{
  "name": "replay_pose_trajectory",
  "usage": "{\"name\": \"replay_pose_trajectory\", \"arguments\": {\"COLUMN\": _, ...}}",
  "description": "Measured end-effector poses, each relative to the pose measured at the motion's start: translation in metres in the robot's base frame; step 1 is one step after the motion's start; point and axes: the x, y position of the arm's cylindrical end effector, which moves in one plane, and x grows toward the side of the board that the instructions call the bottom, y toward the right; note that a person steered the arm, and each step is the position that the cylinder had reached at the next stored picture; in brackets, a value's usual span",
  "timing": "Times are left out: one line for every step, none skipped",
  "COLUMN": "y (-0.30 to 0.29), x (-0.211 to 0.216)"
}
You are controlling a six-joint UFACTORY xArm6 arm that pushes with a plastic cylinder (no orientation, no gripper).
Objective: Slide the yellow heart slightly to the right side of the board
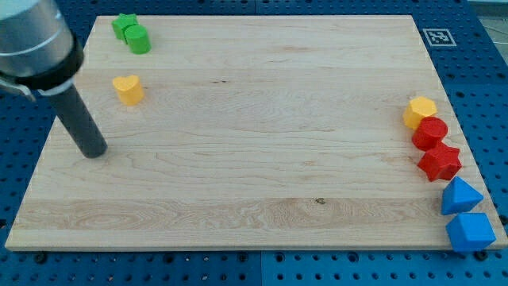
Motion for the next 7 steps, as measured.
{"name": "replay_pose_trajectory", "arguments": {"y": -0.019, "x": -0.029}}
{"name": "replay_pose_trajectory", "arguments": {"y": -0.032, "x": -0.045}}
{"name": "replay_pose_trajectory", "arguments": {"y": -0.034, "x": -0.067}}
{"name": "replay_pose_trajectory", "arguments": {"y": -0.034, "x": -0.078}}
{"name": "replay_pose_trajectory", "arguments": {"y": -0.013, "x": -0.093}}
{"name": "replay_pose_trajectory", "arguments": {"y": 0.011, "x": -0.093}}
{"name": "replay_pose_trajectory", "arguments": {"y": 0.019, "x": -0.093}}
